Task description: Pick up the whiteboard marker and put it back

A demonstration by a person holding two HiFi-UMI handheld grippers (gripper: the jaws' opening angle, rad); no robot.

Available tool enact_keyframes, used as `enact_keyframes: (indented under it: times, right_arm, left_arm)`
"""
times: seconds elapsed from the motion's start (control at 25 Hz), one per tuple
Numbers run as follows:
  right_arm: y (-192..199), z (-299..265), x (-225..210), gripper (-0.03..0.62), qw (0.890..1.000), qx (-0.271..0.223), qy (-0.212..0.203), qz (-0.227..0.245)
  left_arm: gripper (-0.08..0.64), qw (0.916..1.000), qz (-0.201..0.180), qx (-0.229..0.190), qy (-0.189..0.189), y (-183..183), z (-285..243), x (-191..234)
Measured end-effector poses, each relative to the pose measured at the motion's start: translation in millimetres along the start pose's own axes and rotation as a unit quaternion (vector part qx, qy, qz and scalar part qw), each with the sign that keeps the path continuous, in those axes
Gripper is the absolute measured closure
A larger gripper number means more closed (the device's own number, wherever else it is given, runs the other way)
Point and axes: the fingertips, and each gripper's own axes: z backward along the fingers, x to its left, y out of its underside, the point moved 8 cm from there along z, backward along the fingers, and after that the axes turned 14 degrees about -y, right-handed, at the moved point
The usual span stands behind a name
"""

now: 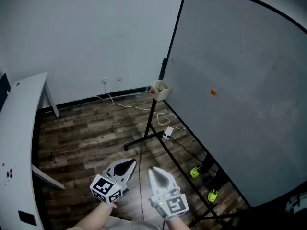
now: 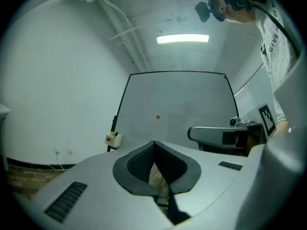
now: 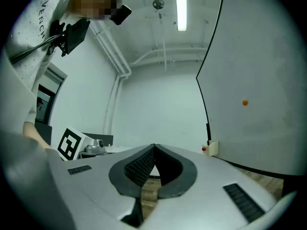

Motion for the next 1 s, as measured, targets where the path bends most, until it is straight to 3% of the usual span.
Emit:
enact_keyframes:
  times: [0.16, 0.4, 0.64, 0.76, 1.0]
  right_arm:
    - [-2, -4, -14, 0.574, 0.999, -0.008, 0.035, 0.008]
    - [8, 5, -24, 0.574, 0.999, -0.014, 0.045, 0.004]
    - [11, -1, -37, 0.574, 0.999, -0.025, 0.046, 0.006]
    - [17, -14, -55, 0.574, 0.999, -0.003, 0.05, 0.002]
    - [24, -75, -104, 0.574, 0.999, 0.002, 0.048, 0.002]
  left_arm:
    - [0.546, 0.9995, -0.006, -0.009, -0.031, 4, -7, 5]
    - [0.546, 0.9982, -0.003, -0.011, -0.058, 8, -5, 10]
    - [0.545, 0.9986, 0.0, -0.007, -0.053, 11, -26, 11]
    - [0.546, 0.999, 0.003, -0.006, -0.045, 17, -49, 19]
    - [0.545, 0.9996, 0.012, -0.001, -0.026, 20, -115, 62]
